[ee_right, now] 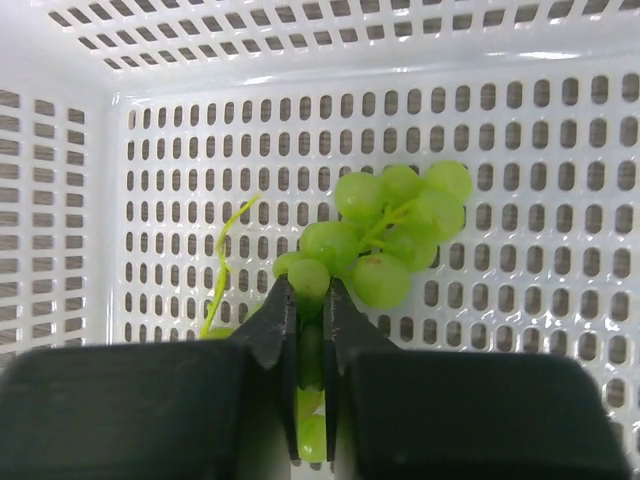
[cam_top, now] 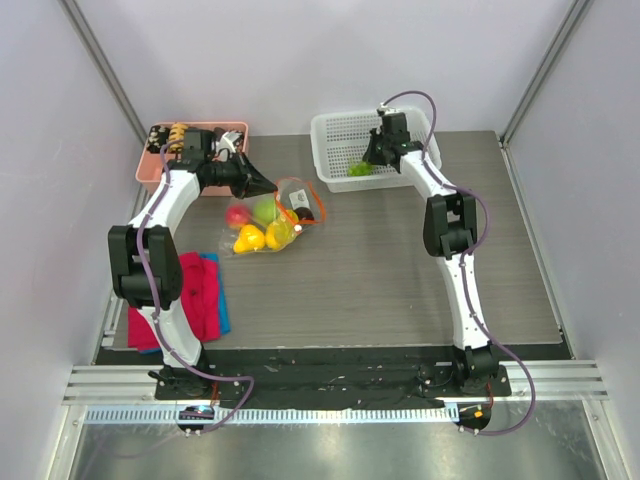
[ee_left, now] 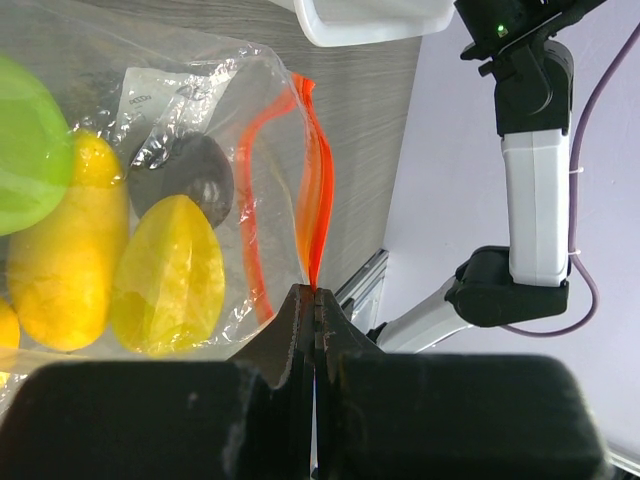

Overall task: Place the food in the zip-top bag and seal the zipper
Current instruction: Pick up the fake fruit from the bin, then place the fake fruit in the zipper food storage bag.

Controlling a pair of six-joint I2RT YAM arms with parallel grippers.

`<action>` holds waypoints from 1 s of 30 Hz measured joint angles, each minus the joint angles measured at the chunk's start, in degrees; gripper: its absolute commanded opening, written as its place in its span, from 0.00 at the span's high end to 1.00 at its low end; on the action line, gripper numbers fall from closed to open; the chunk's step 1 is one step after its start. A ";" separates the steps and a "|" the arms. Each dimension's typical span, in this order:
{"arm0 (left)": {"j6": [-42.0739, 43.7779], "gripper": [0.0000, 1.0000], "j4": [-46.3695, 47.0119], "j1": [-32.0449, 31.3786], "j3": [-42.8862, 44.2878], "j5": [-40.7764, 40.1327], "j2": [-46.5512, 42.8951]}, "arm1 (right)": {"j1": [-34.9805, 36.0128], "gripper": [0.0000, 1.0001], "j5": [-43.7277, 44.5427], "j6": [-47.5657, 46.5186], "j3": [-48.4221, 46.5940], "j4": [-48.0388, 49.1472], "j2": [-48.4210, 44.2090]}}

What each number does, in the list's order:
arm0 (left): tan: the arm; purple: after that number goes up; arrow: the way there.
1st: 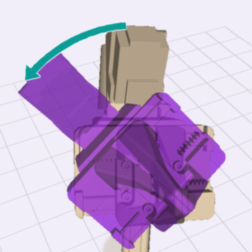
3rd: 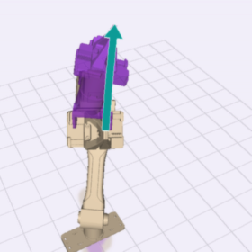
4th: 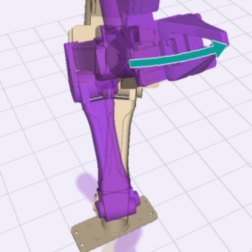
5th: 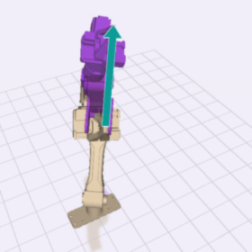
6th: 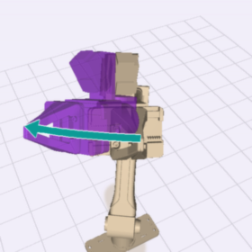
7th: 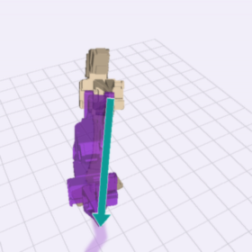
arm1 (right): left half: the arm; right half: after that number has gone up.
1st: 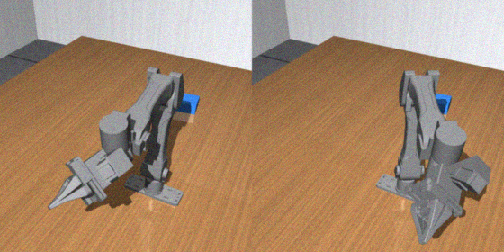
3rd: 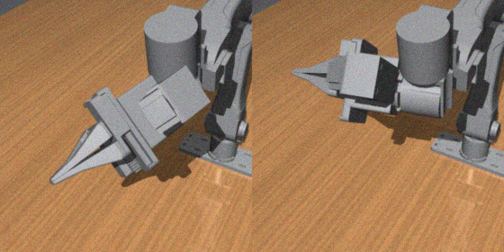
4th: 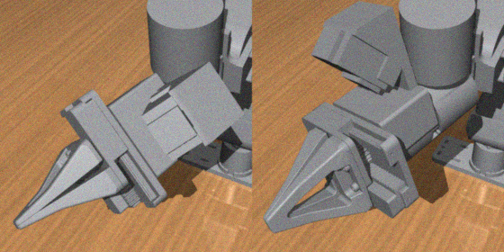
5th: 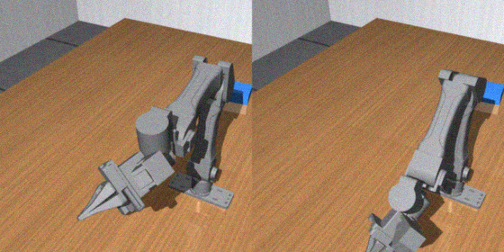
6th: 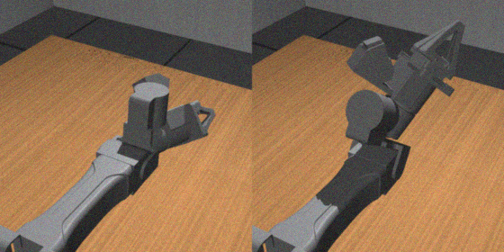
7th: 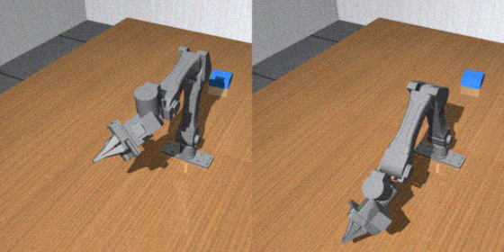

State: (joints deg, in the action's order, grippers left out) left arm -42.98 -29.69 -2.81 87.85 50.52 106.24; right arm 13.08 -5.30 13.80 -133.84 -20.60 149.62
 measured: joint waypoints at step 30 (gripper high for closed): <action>-2.27 1.00 1.46 0.87 0.94 1.46 -0.02 | -4.02 0.99 -16.72 26.97 41.48 28.63 -38.77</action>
State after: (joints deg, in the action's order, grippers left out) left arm -45.25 -28.23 -1.93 88.79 51.99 106.21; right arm 9.06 -22.02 40.77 -92.36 8.03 110.85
